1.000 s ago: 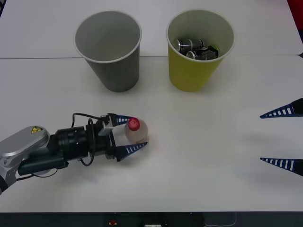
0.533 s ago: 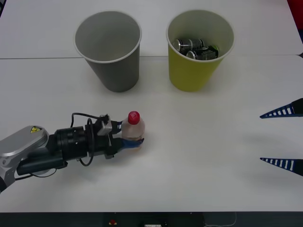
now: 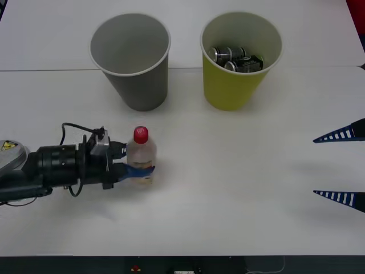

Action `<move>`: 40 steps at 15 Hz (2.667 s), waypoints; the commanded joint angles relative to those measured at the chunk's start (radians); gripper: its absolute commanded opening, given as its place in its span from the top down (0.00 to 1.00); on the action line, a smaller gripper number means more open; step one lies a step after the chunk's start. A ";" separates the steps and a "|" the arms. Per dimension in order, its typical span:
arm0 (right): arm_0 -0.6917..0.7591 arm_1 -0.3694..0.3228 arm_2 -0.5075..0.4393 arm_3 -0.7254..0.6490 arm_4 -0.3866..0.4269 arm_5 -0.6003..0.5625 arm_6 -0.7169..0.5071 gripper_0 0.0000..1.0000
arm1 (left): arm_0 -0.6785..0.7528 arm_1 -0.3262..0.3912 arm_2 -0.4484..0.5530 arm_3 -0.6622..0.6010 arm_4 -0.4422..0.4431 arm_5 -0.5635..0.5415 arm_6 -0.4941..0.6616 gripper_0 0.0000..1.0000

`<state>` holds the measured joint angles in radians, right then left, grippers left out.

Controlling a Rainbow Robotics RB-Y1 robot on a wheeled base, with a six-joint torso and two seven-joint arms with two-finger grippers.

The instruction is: Put the can into the green bin and the plastic bottle into the gray bin

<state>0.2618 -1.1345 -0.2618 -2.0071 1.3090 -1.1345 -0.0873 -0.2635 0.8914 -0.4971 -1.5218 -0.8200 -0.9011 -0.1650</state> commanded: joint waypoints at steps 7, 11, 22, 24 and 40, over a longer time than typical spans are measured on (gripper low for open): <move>0.000 0.000 0.000 0.000 0.000 0.000 0.000 0.00 | 0.190 0.037 0.367 -0.520 -0.498 0.097 0.877 1.00; 0.000 0.000 0.000 0.000 0.000 0.000 0.000 0.00 | 0.182 0.040 0.460 -0.676 -0.729 0.099 1.256 1.00; 0.000 0.000 0.000 0.000 0.000 0.000 0.000 0.00 | -0.191 0.083 0.578 -0.600 -0.918 -0.200 1.573 1.00; 0.000 0.000 0.000 0.000 0.000 0.000 0.000 0.00 | -0.270 0.084 0.543 -0.518 -0.926 -0.220 1.573 1.00; 0.000 0.000 0.000 0.000 0.000 0.000 0.000 0.00 | -0.688 -0.051 0.219 -0.063 -1.167 -0.134 1.458 0.00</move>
<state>0.2618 -1.1345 -0.2618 -2.0071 1.3090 -1.1345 -0.0873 -0.9511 0.8406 -0.2776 -1.5846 -1.9870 -1.0358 1.3110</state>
